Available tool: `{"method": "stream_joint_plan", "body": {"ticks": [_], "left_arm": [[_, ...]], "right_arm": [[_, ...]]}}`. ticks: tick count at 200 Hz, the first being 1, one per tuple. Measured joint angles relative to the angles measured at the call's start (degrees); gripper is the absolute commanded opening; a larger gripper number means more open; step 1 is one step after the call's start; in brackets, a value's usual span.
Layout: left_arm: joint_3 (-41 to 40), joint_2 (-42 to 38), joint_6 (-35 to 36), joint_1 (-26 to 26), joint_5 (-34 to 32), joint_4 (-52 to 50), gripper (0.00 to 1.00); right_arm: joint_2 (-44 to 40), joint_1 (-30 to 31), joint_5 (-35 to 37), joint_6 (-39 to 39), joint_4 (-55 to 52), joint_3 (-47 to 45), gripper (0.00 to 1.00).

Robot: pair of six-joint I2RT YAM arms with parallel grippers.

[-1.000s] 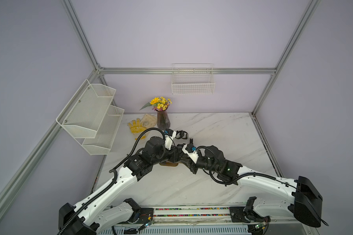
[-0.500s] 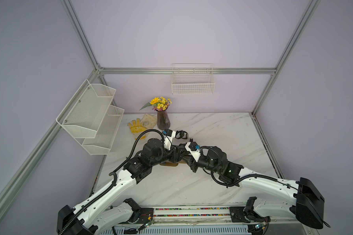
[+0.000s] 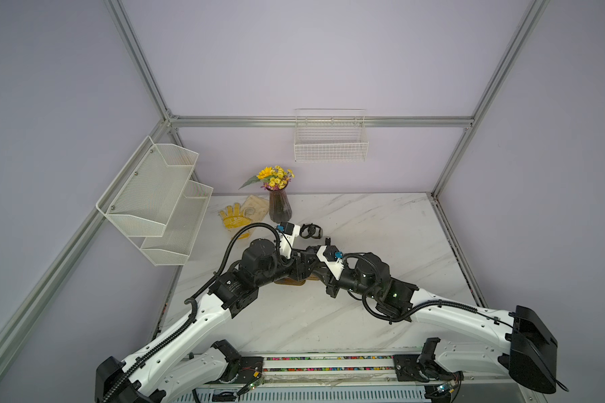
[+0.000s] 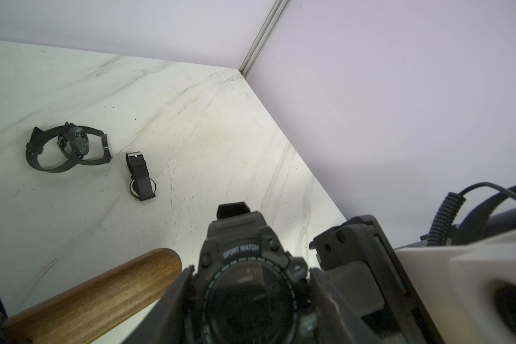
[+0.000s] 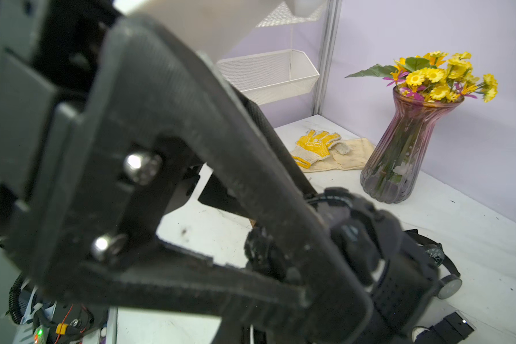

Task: Place watch on stand
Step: Pick up the watch at the center of the board.

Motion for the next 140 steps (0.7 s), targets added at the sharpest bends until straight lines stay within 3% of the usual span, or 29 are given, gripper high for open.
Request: {"method": "stream_joint_plan", "body": {"ticks": [16, 56, 140], "left_arm": [[0.2, -0.4, 1.0, 0.3, -0.3, -2.9, 0.84], [3.3, 1.0, 3.7, 1.2, -0.1, -10.7, 0.86], [3.6, 1.0, 3.3, 3.5, 5.2, -14.0, 0.73]], "right_arm": [[-0.1, 0.0, -0.1, -1.4, -3.0, 0.5, 0.00], [-0.1, 0.4, -0.6, -4.5, -8.5, 2.3, 0.00], [1.0, 1.6, -0.8, -6.8, -11.0, 3.2, 0.00]]}}
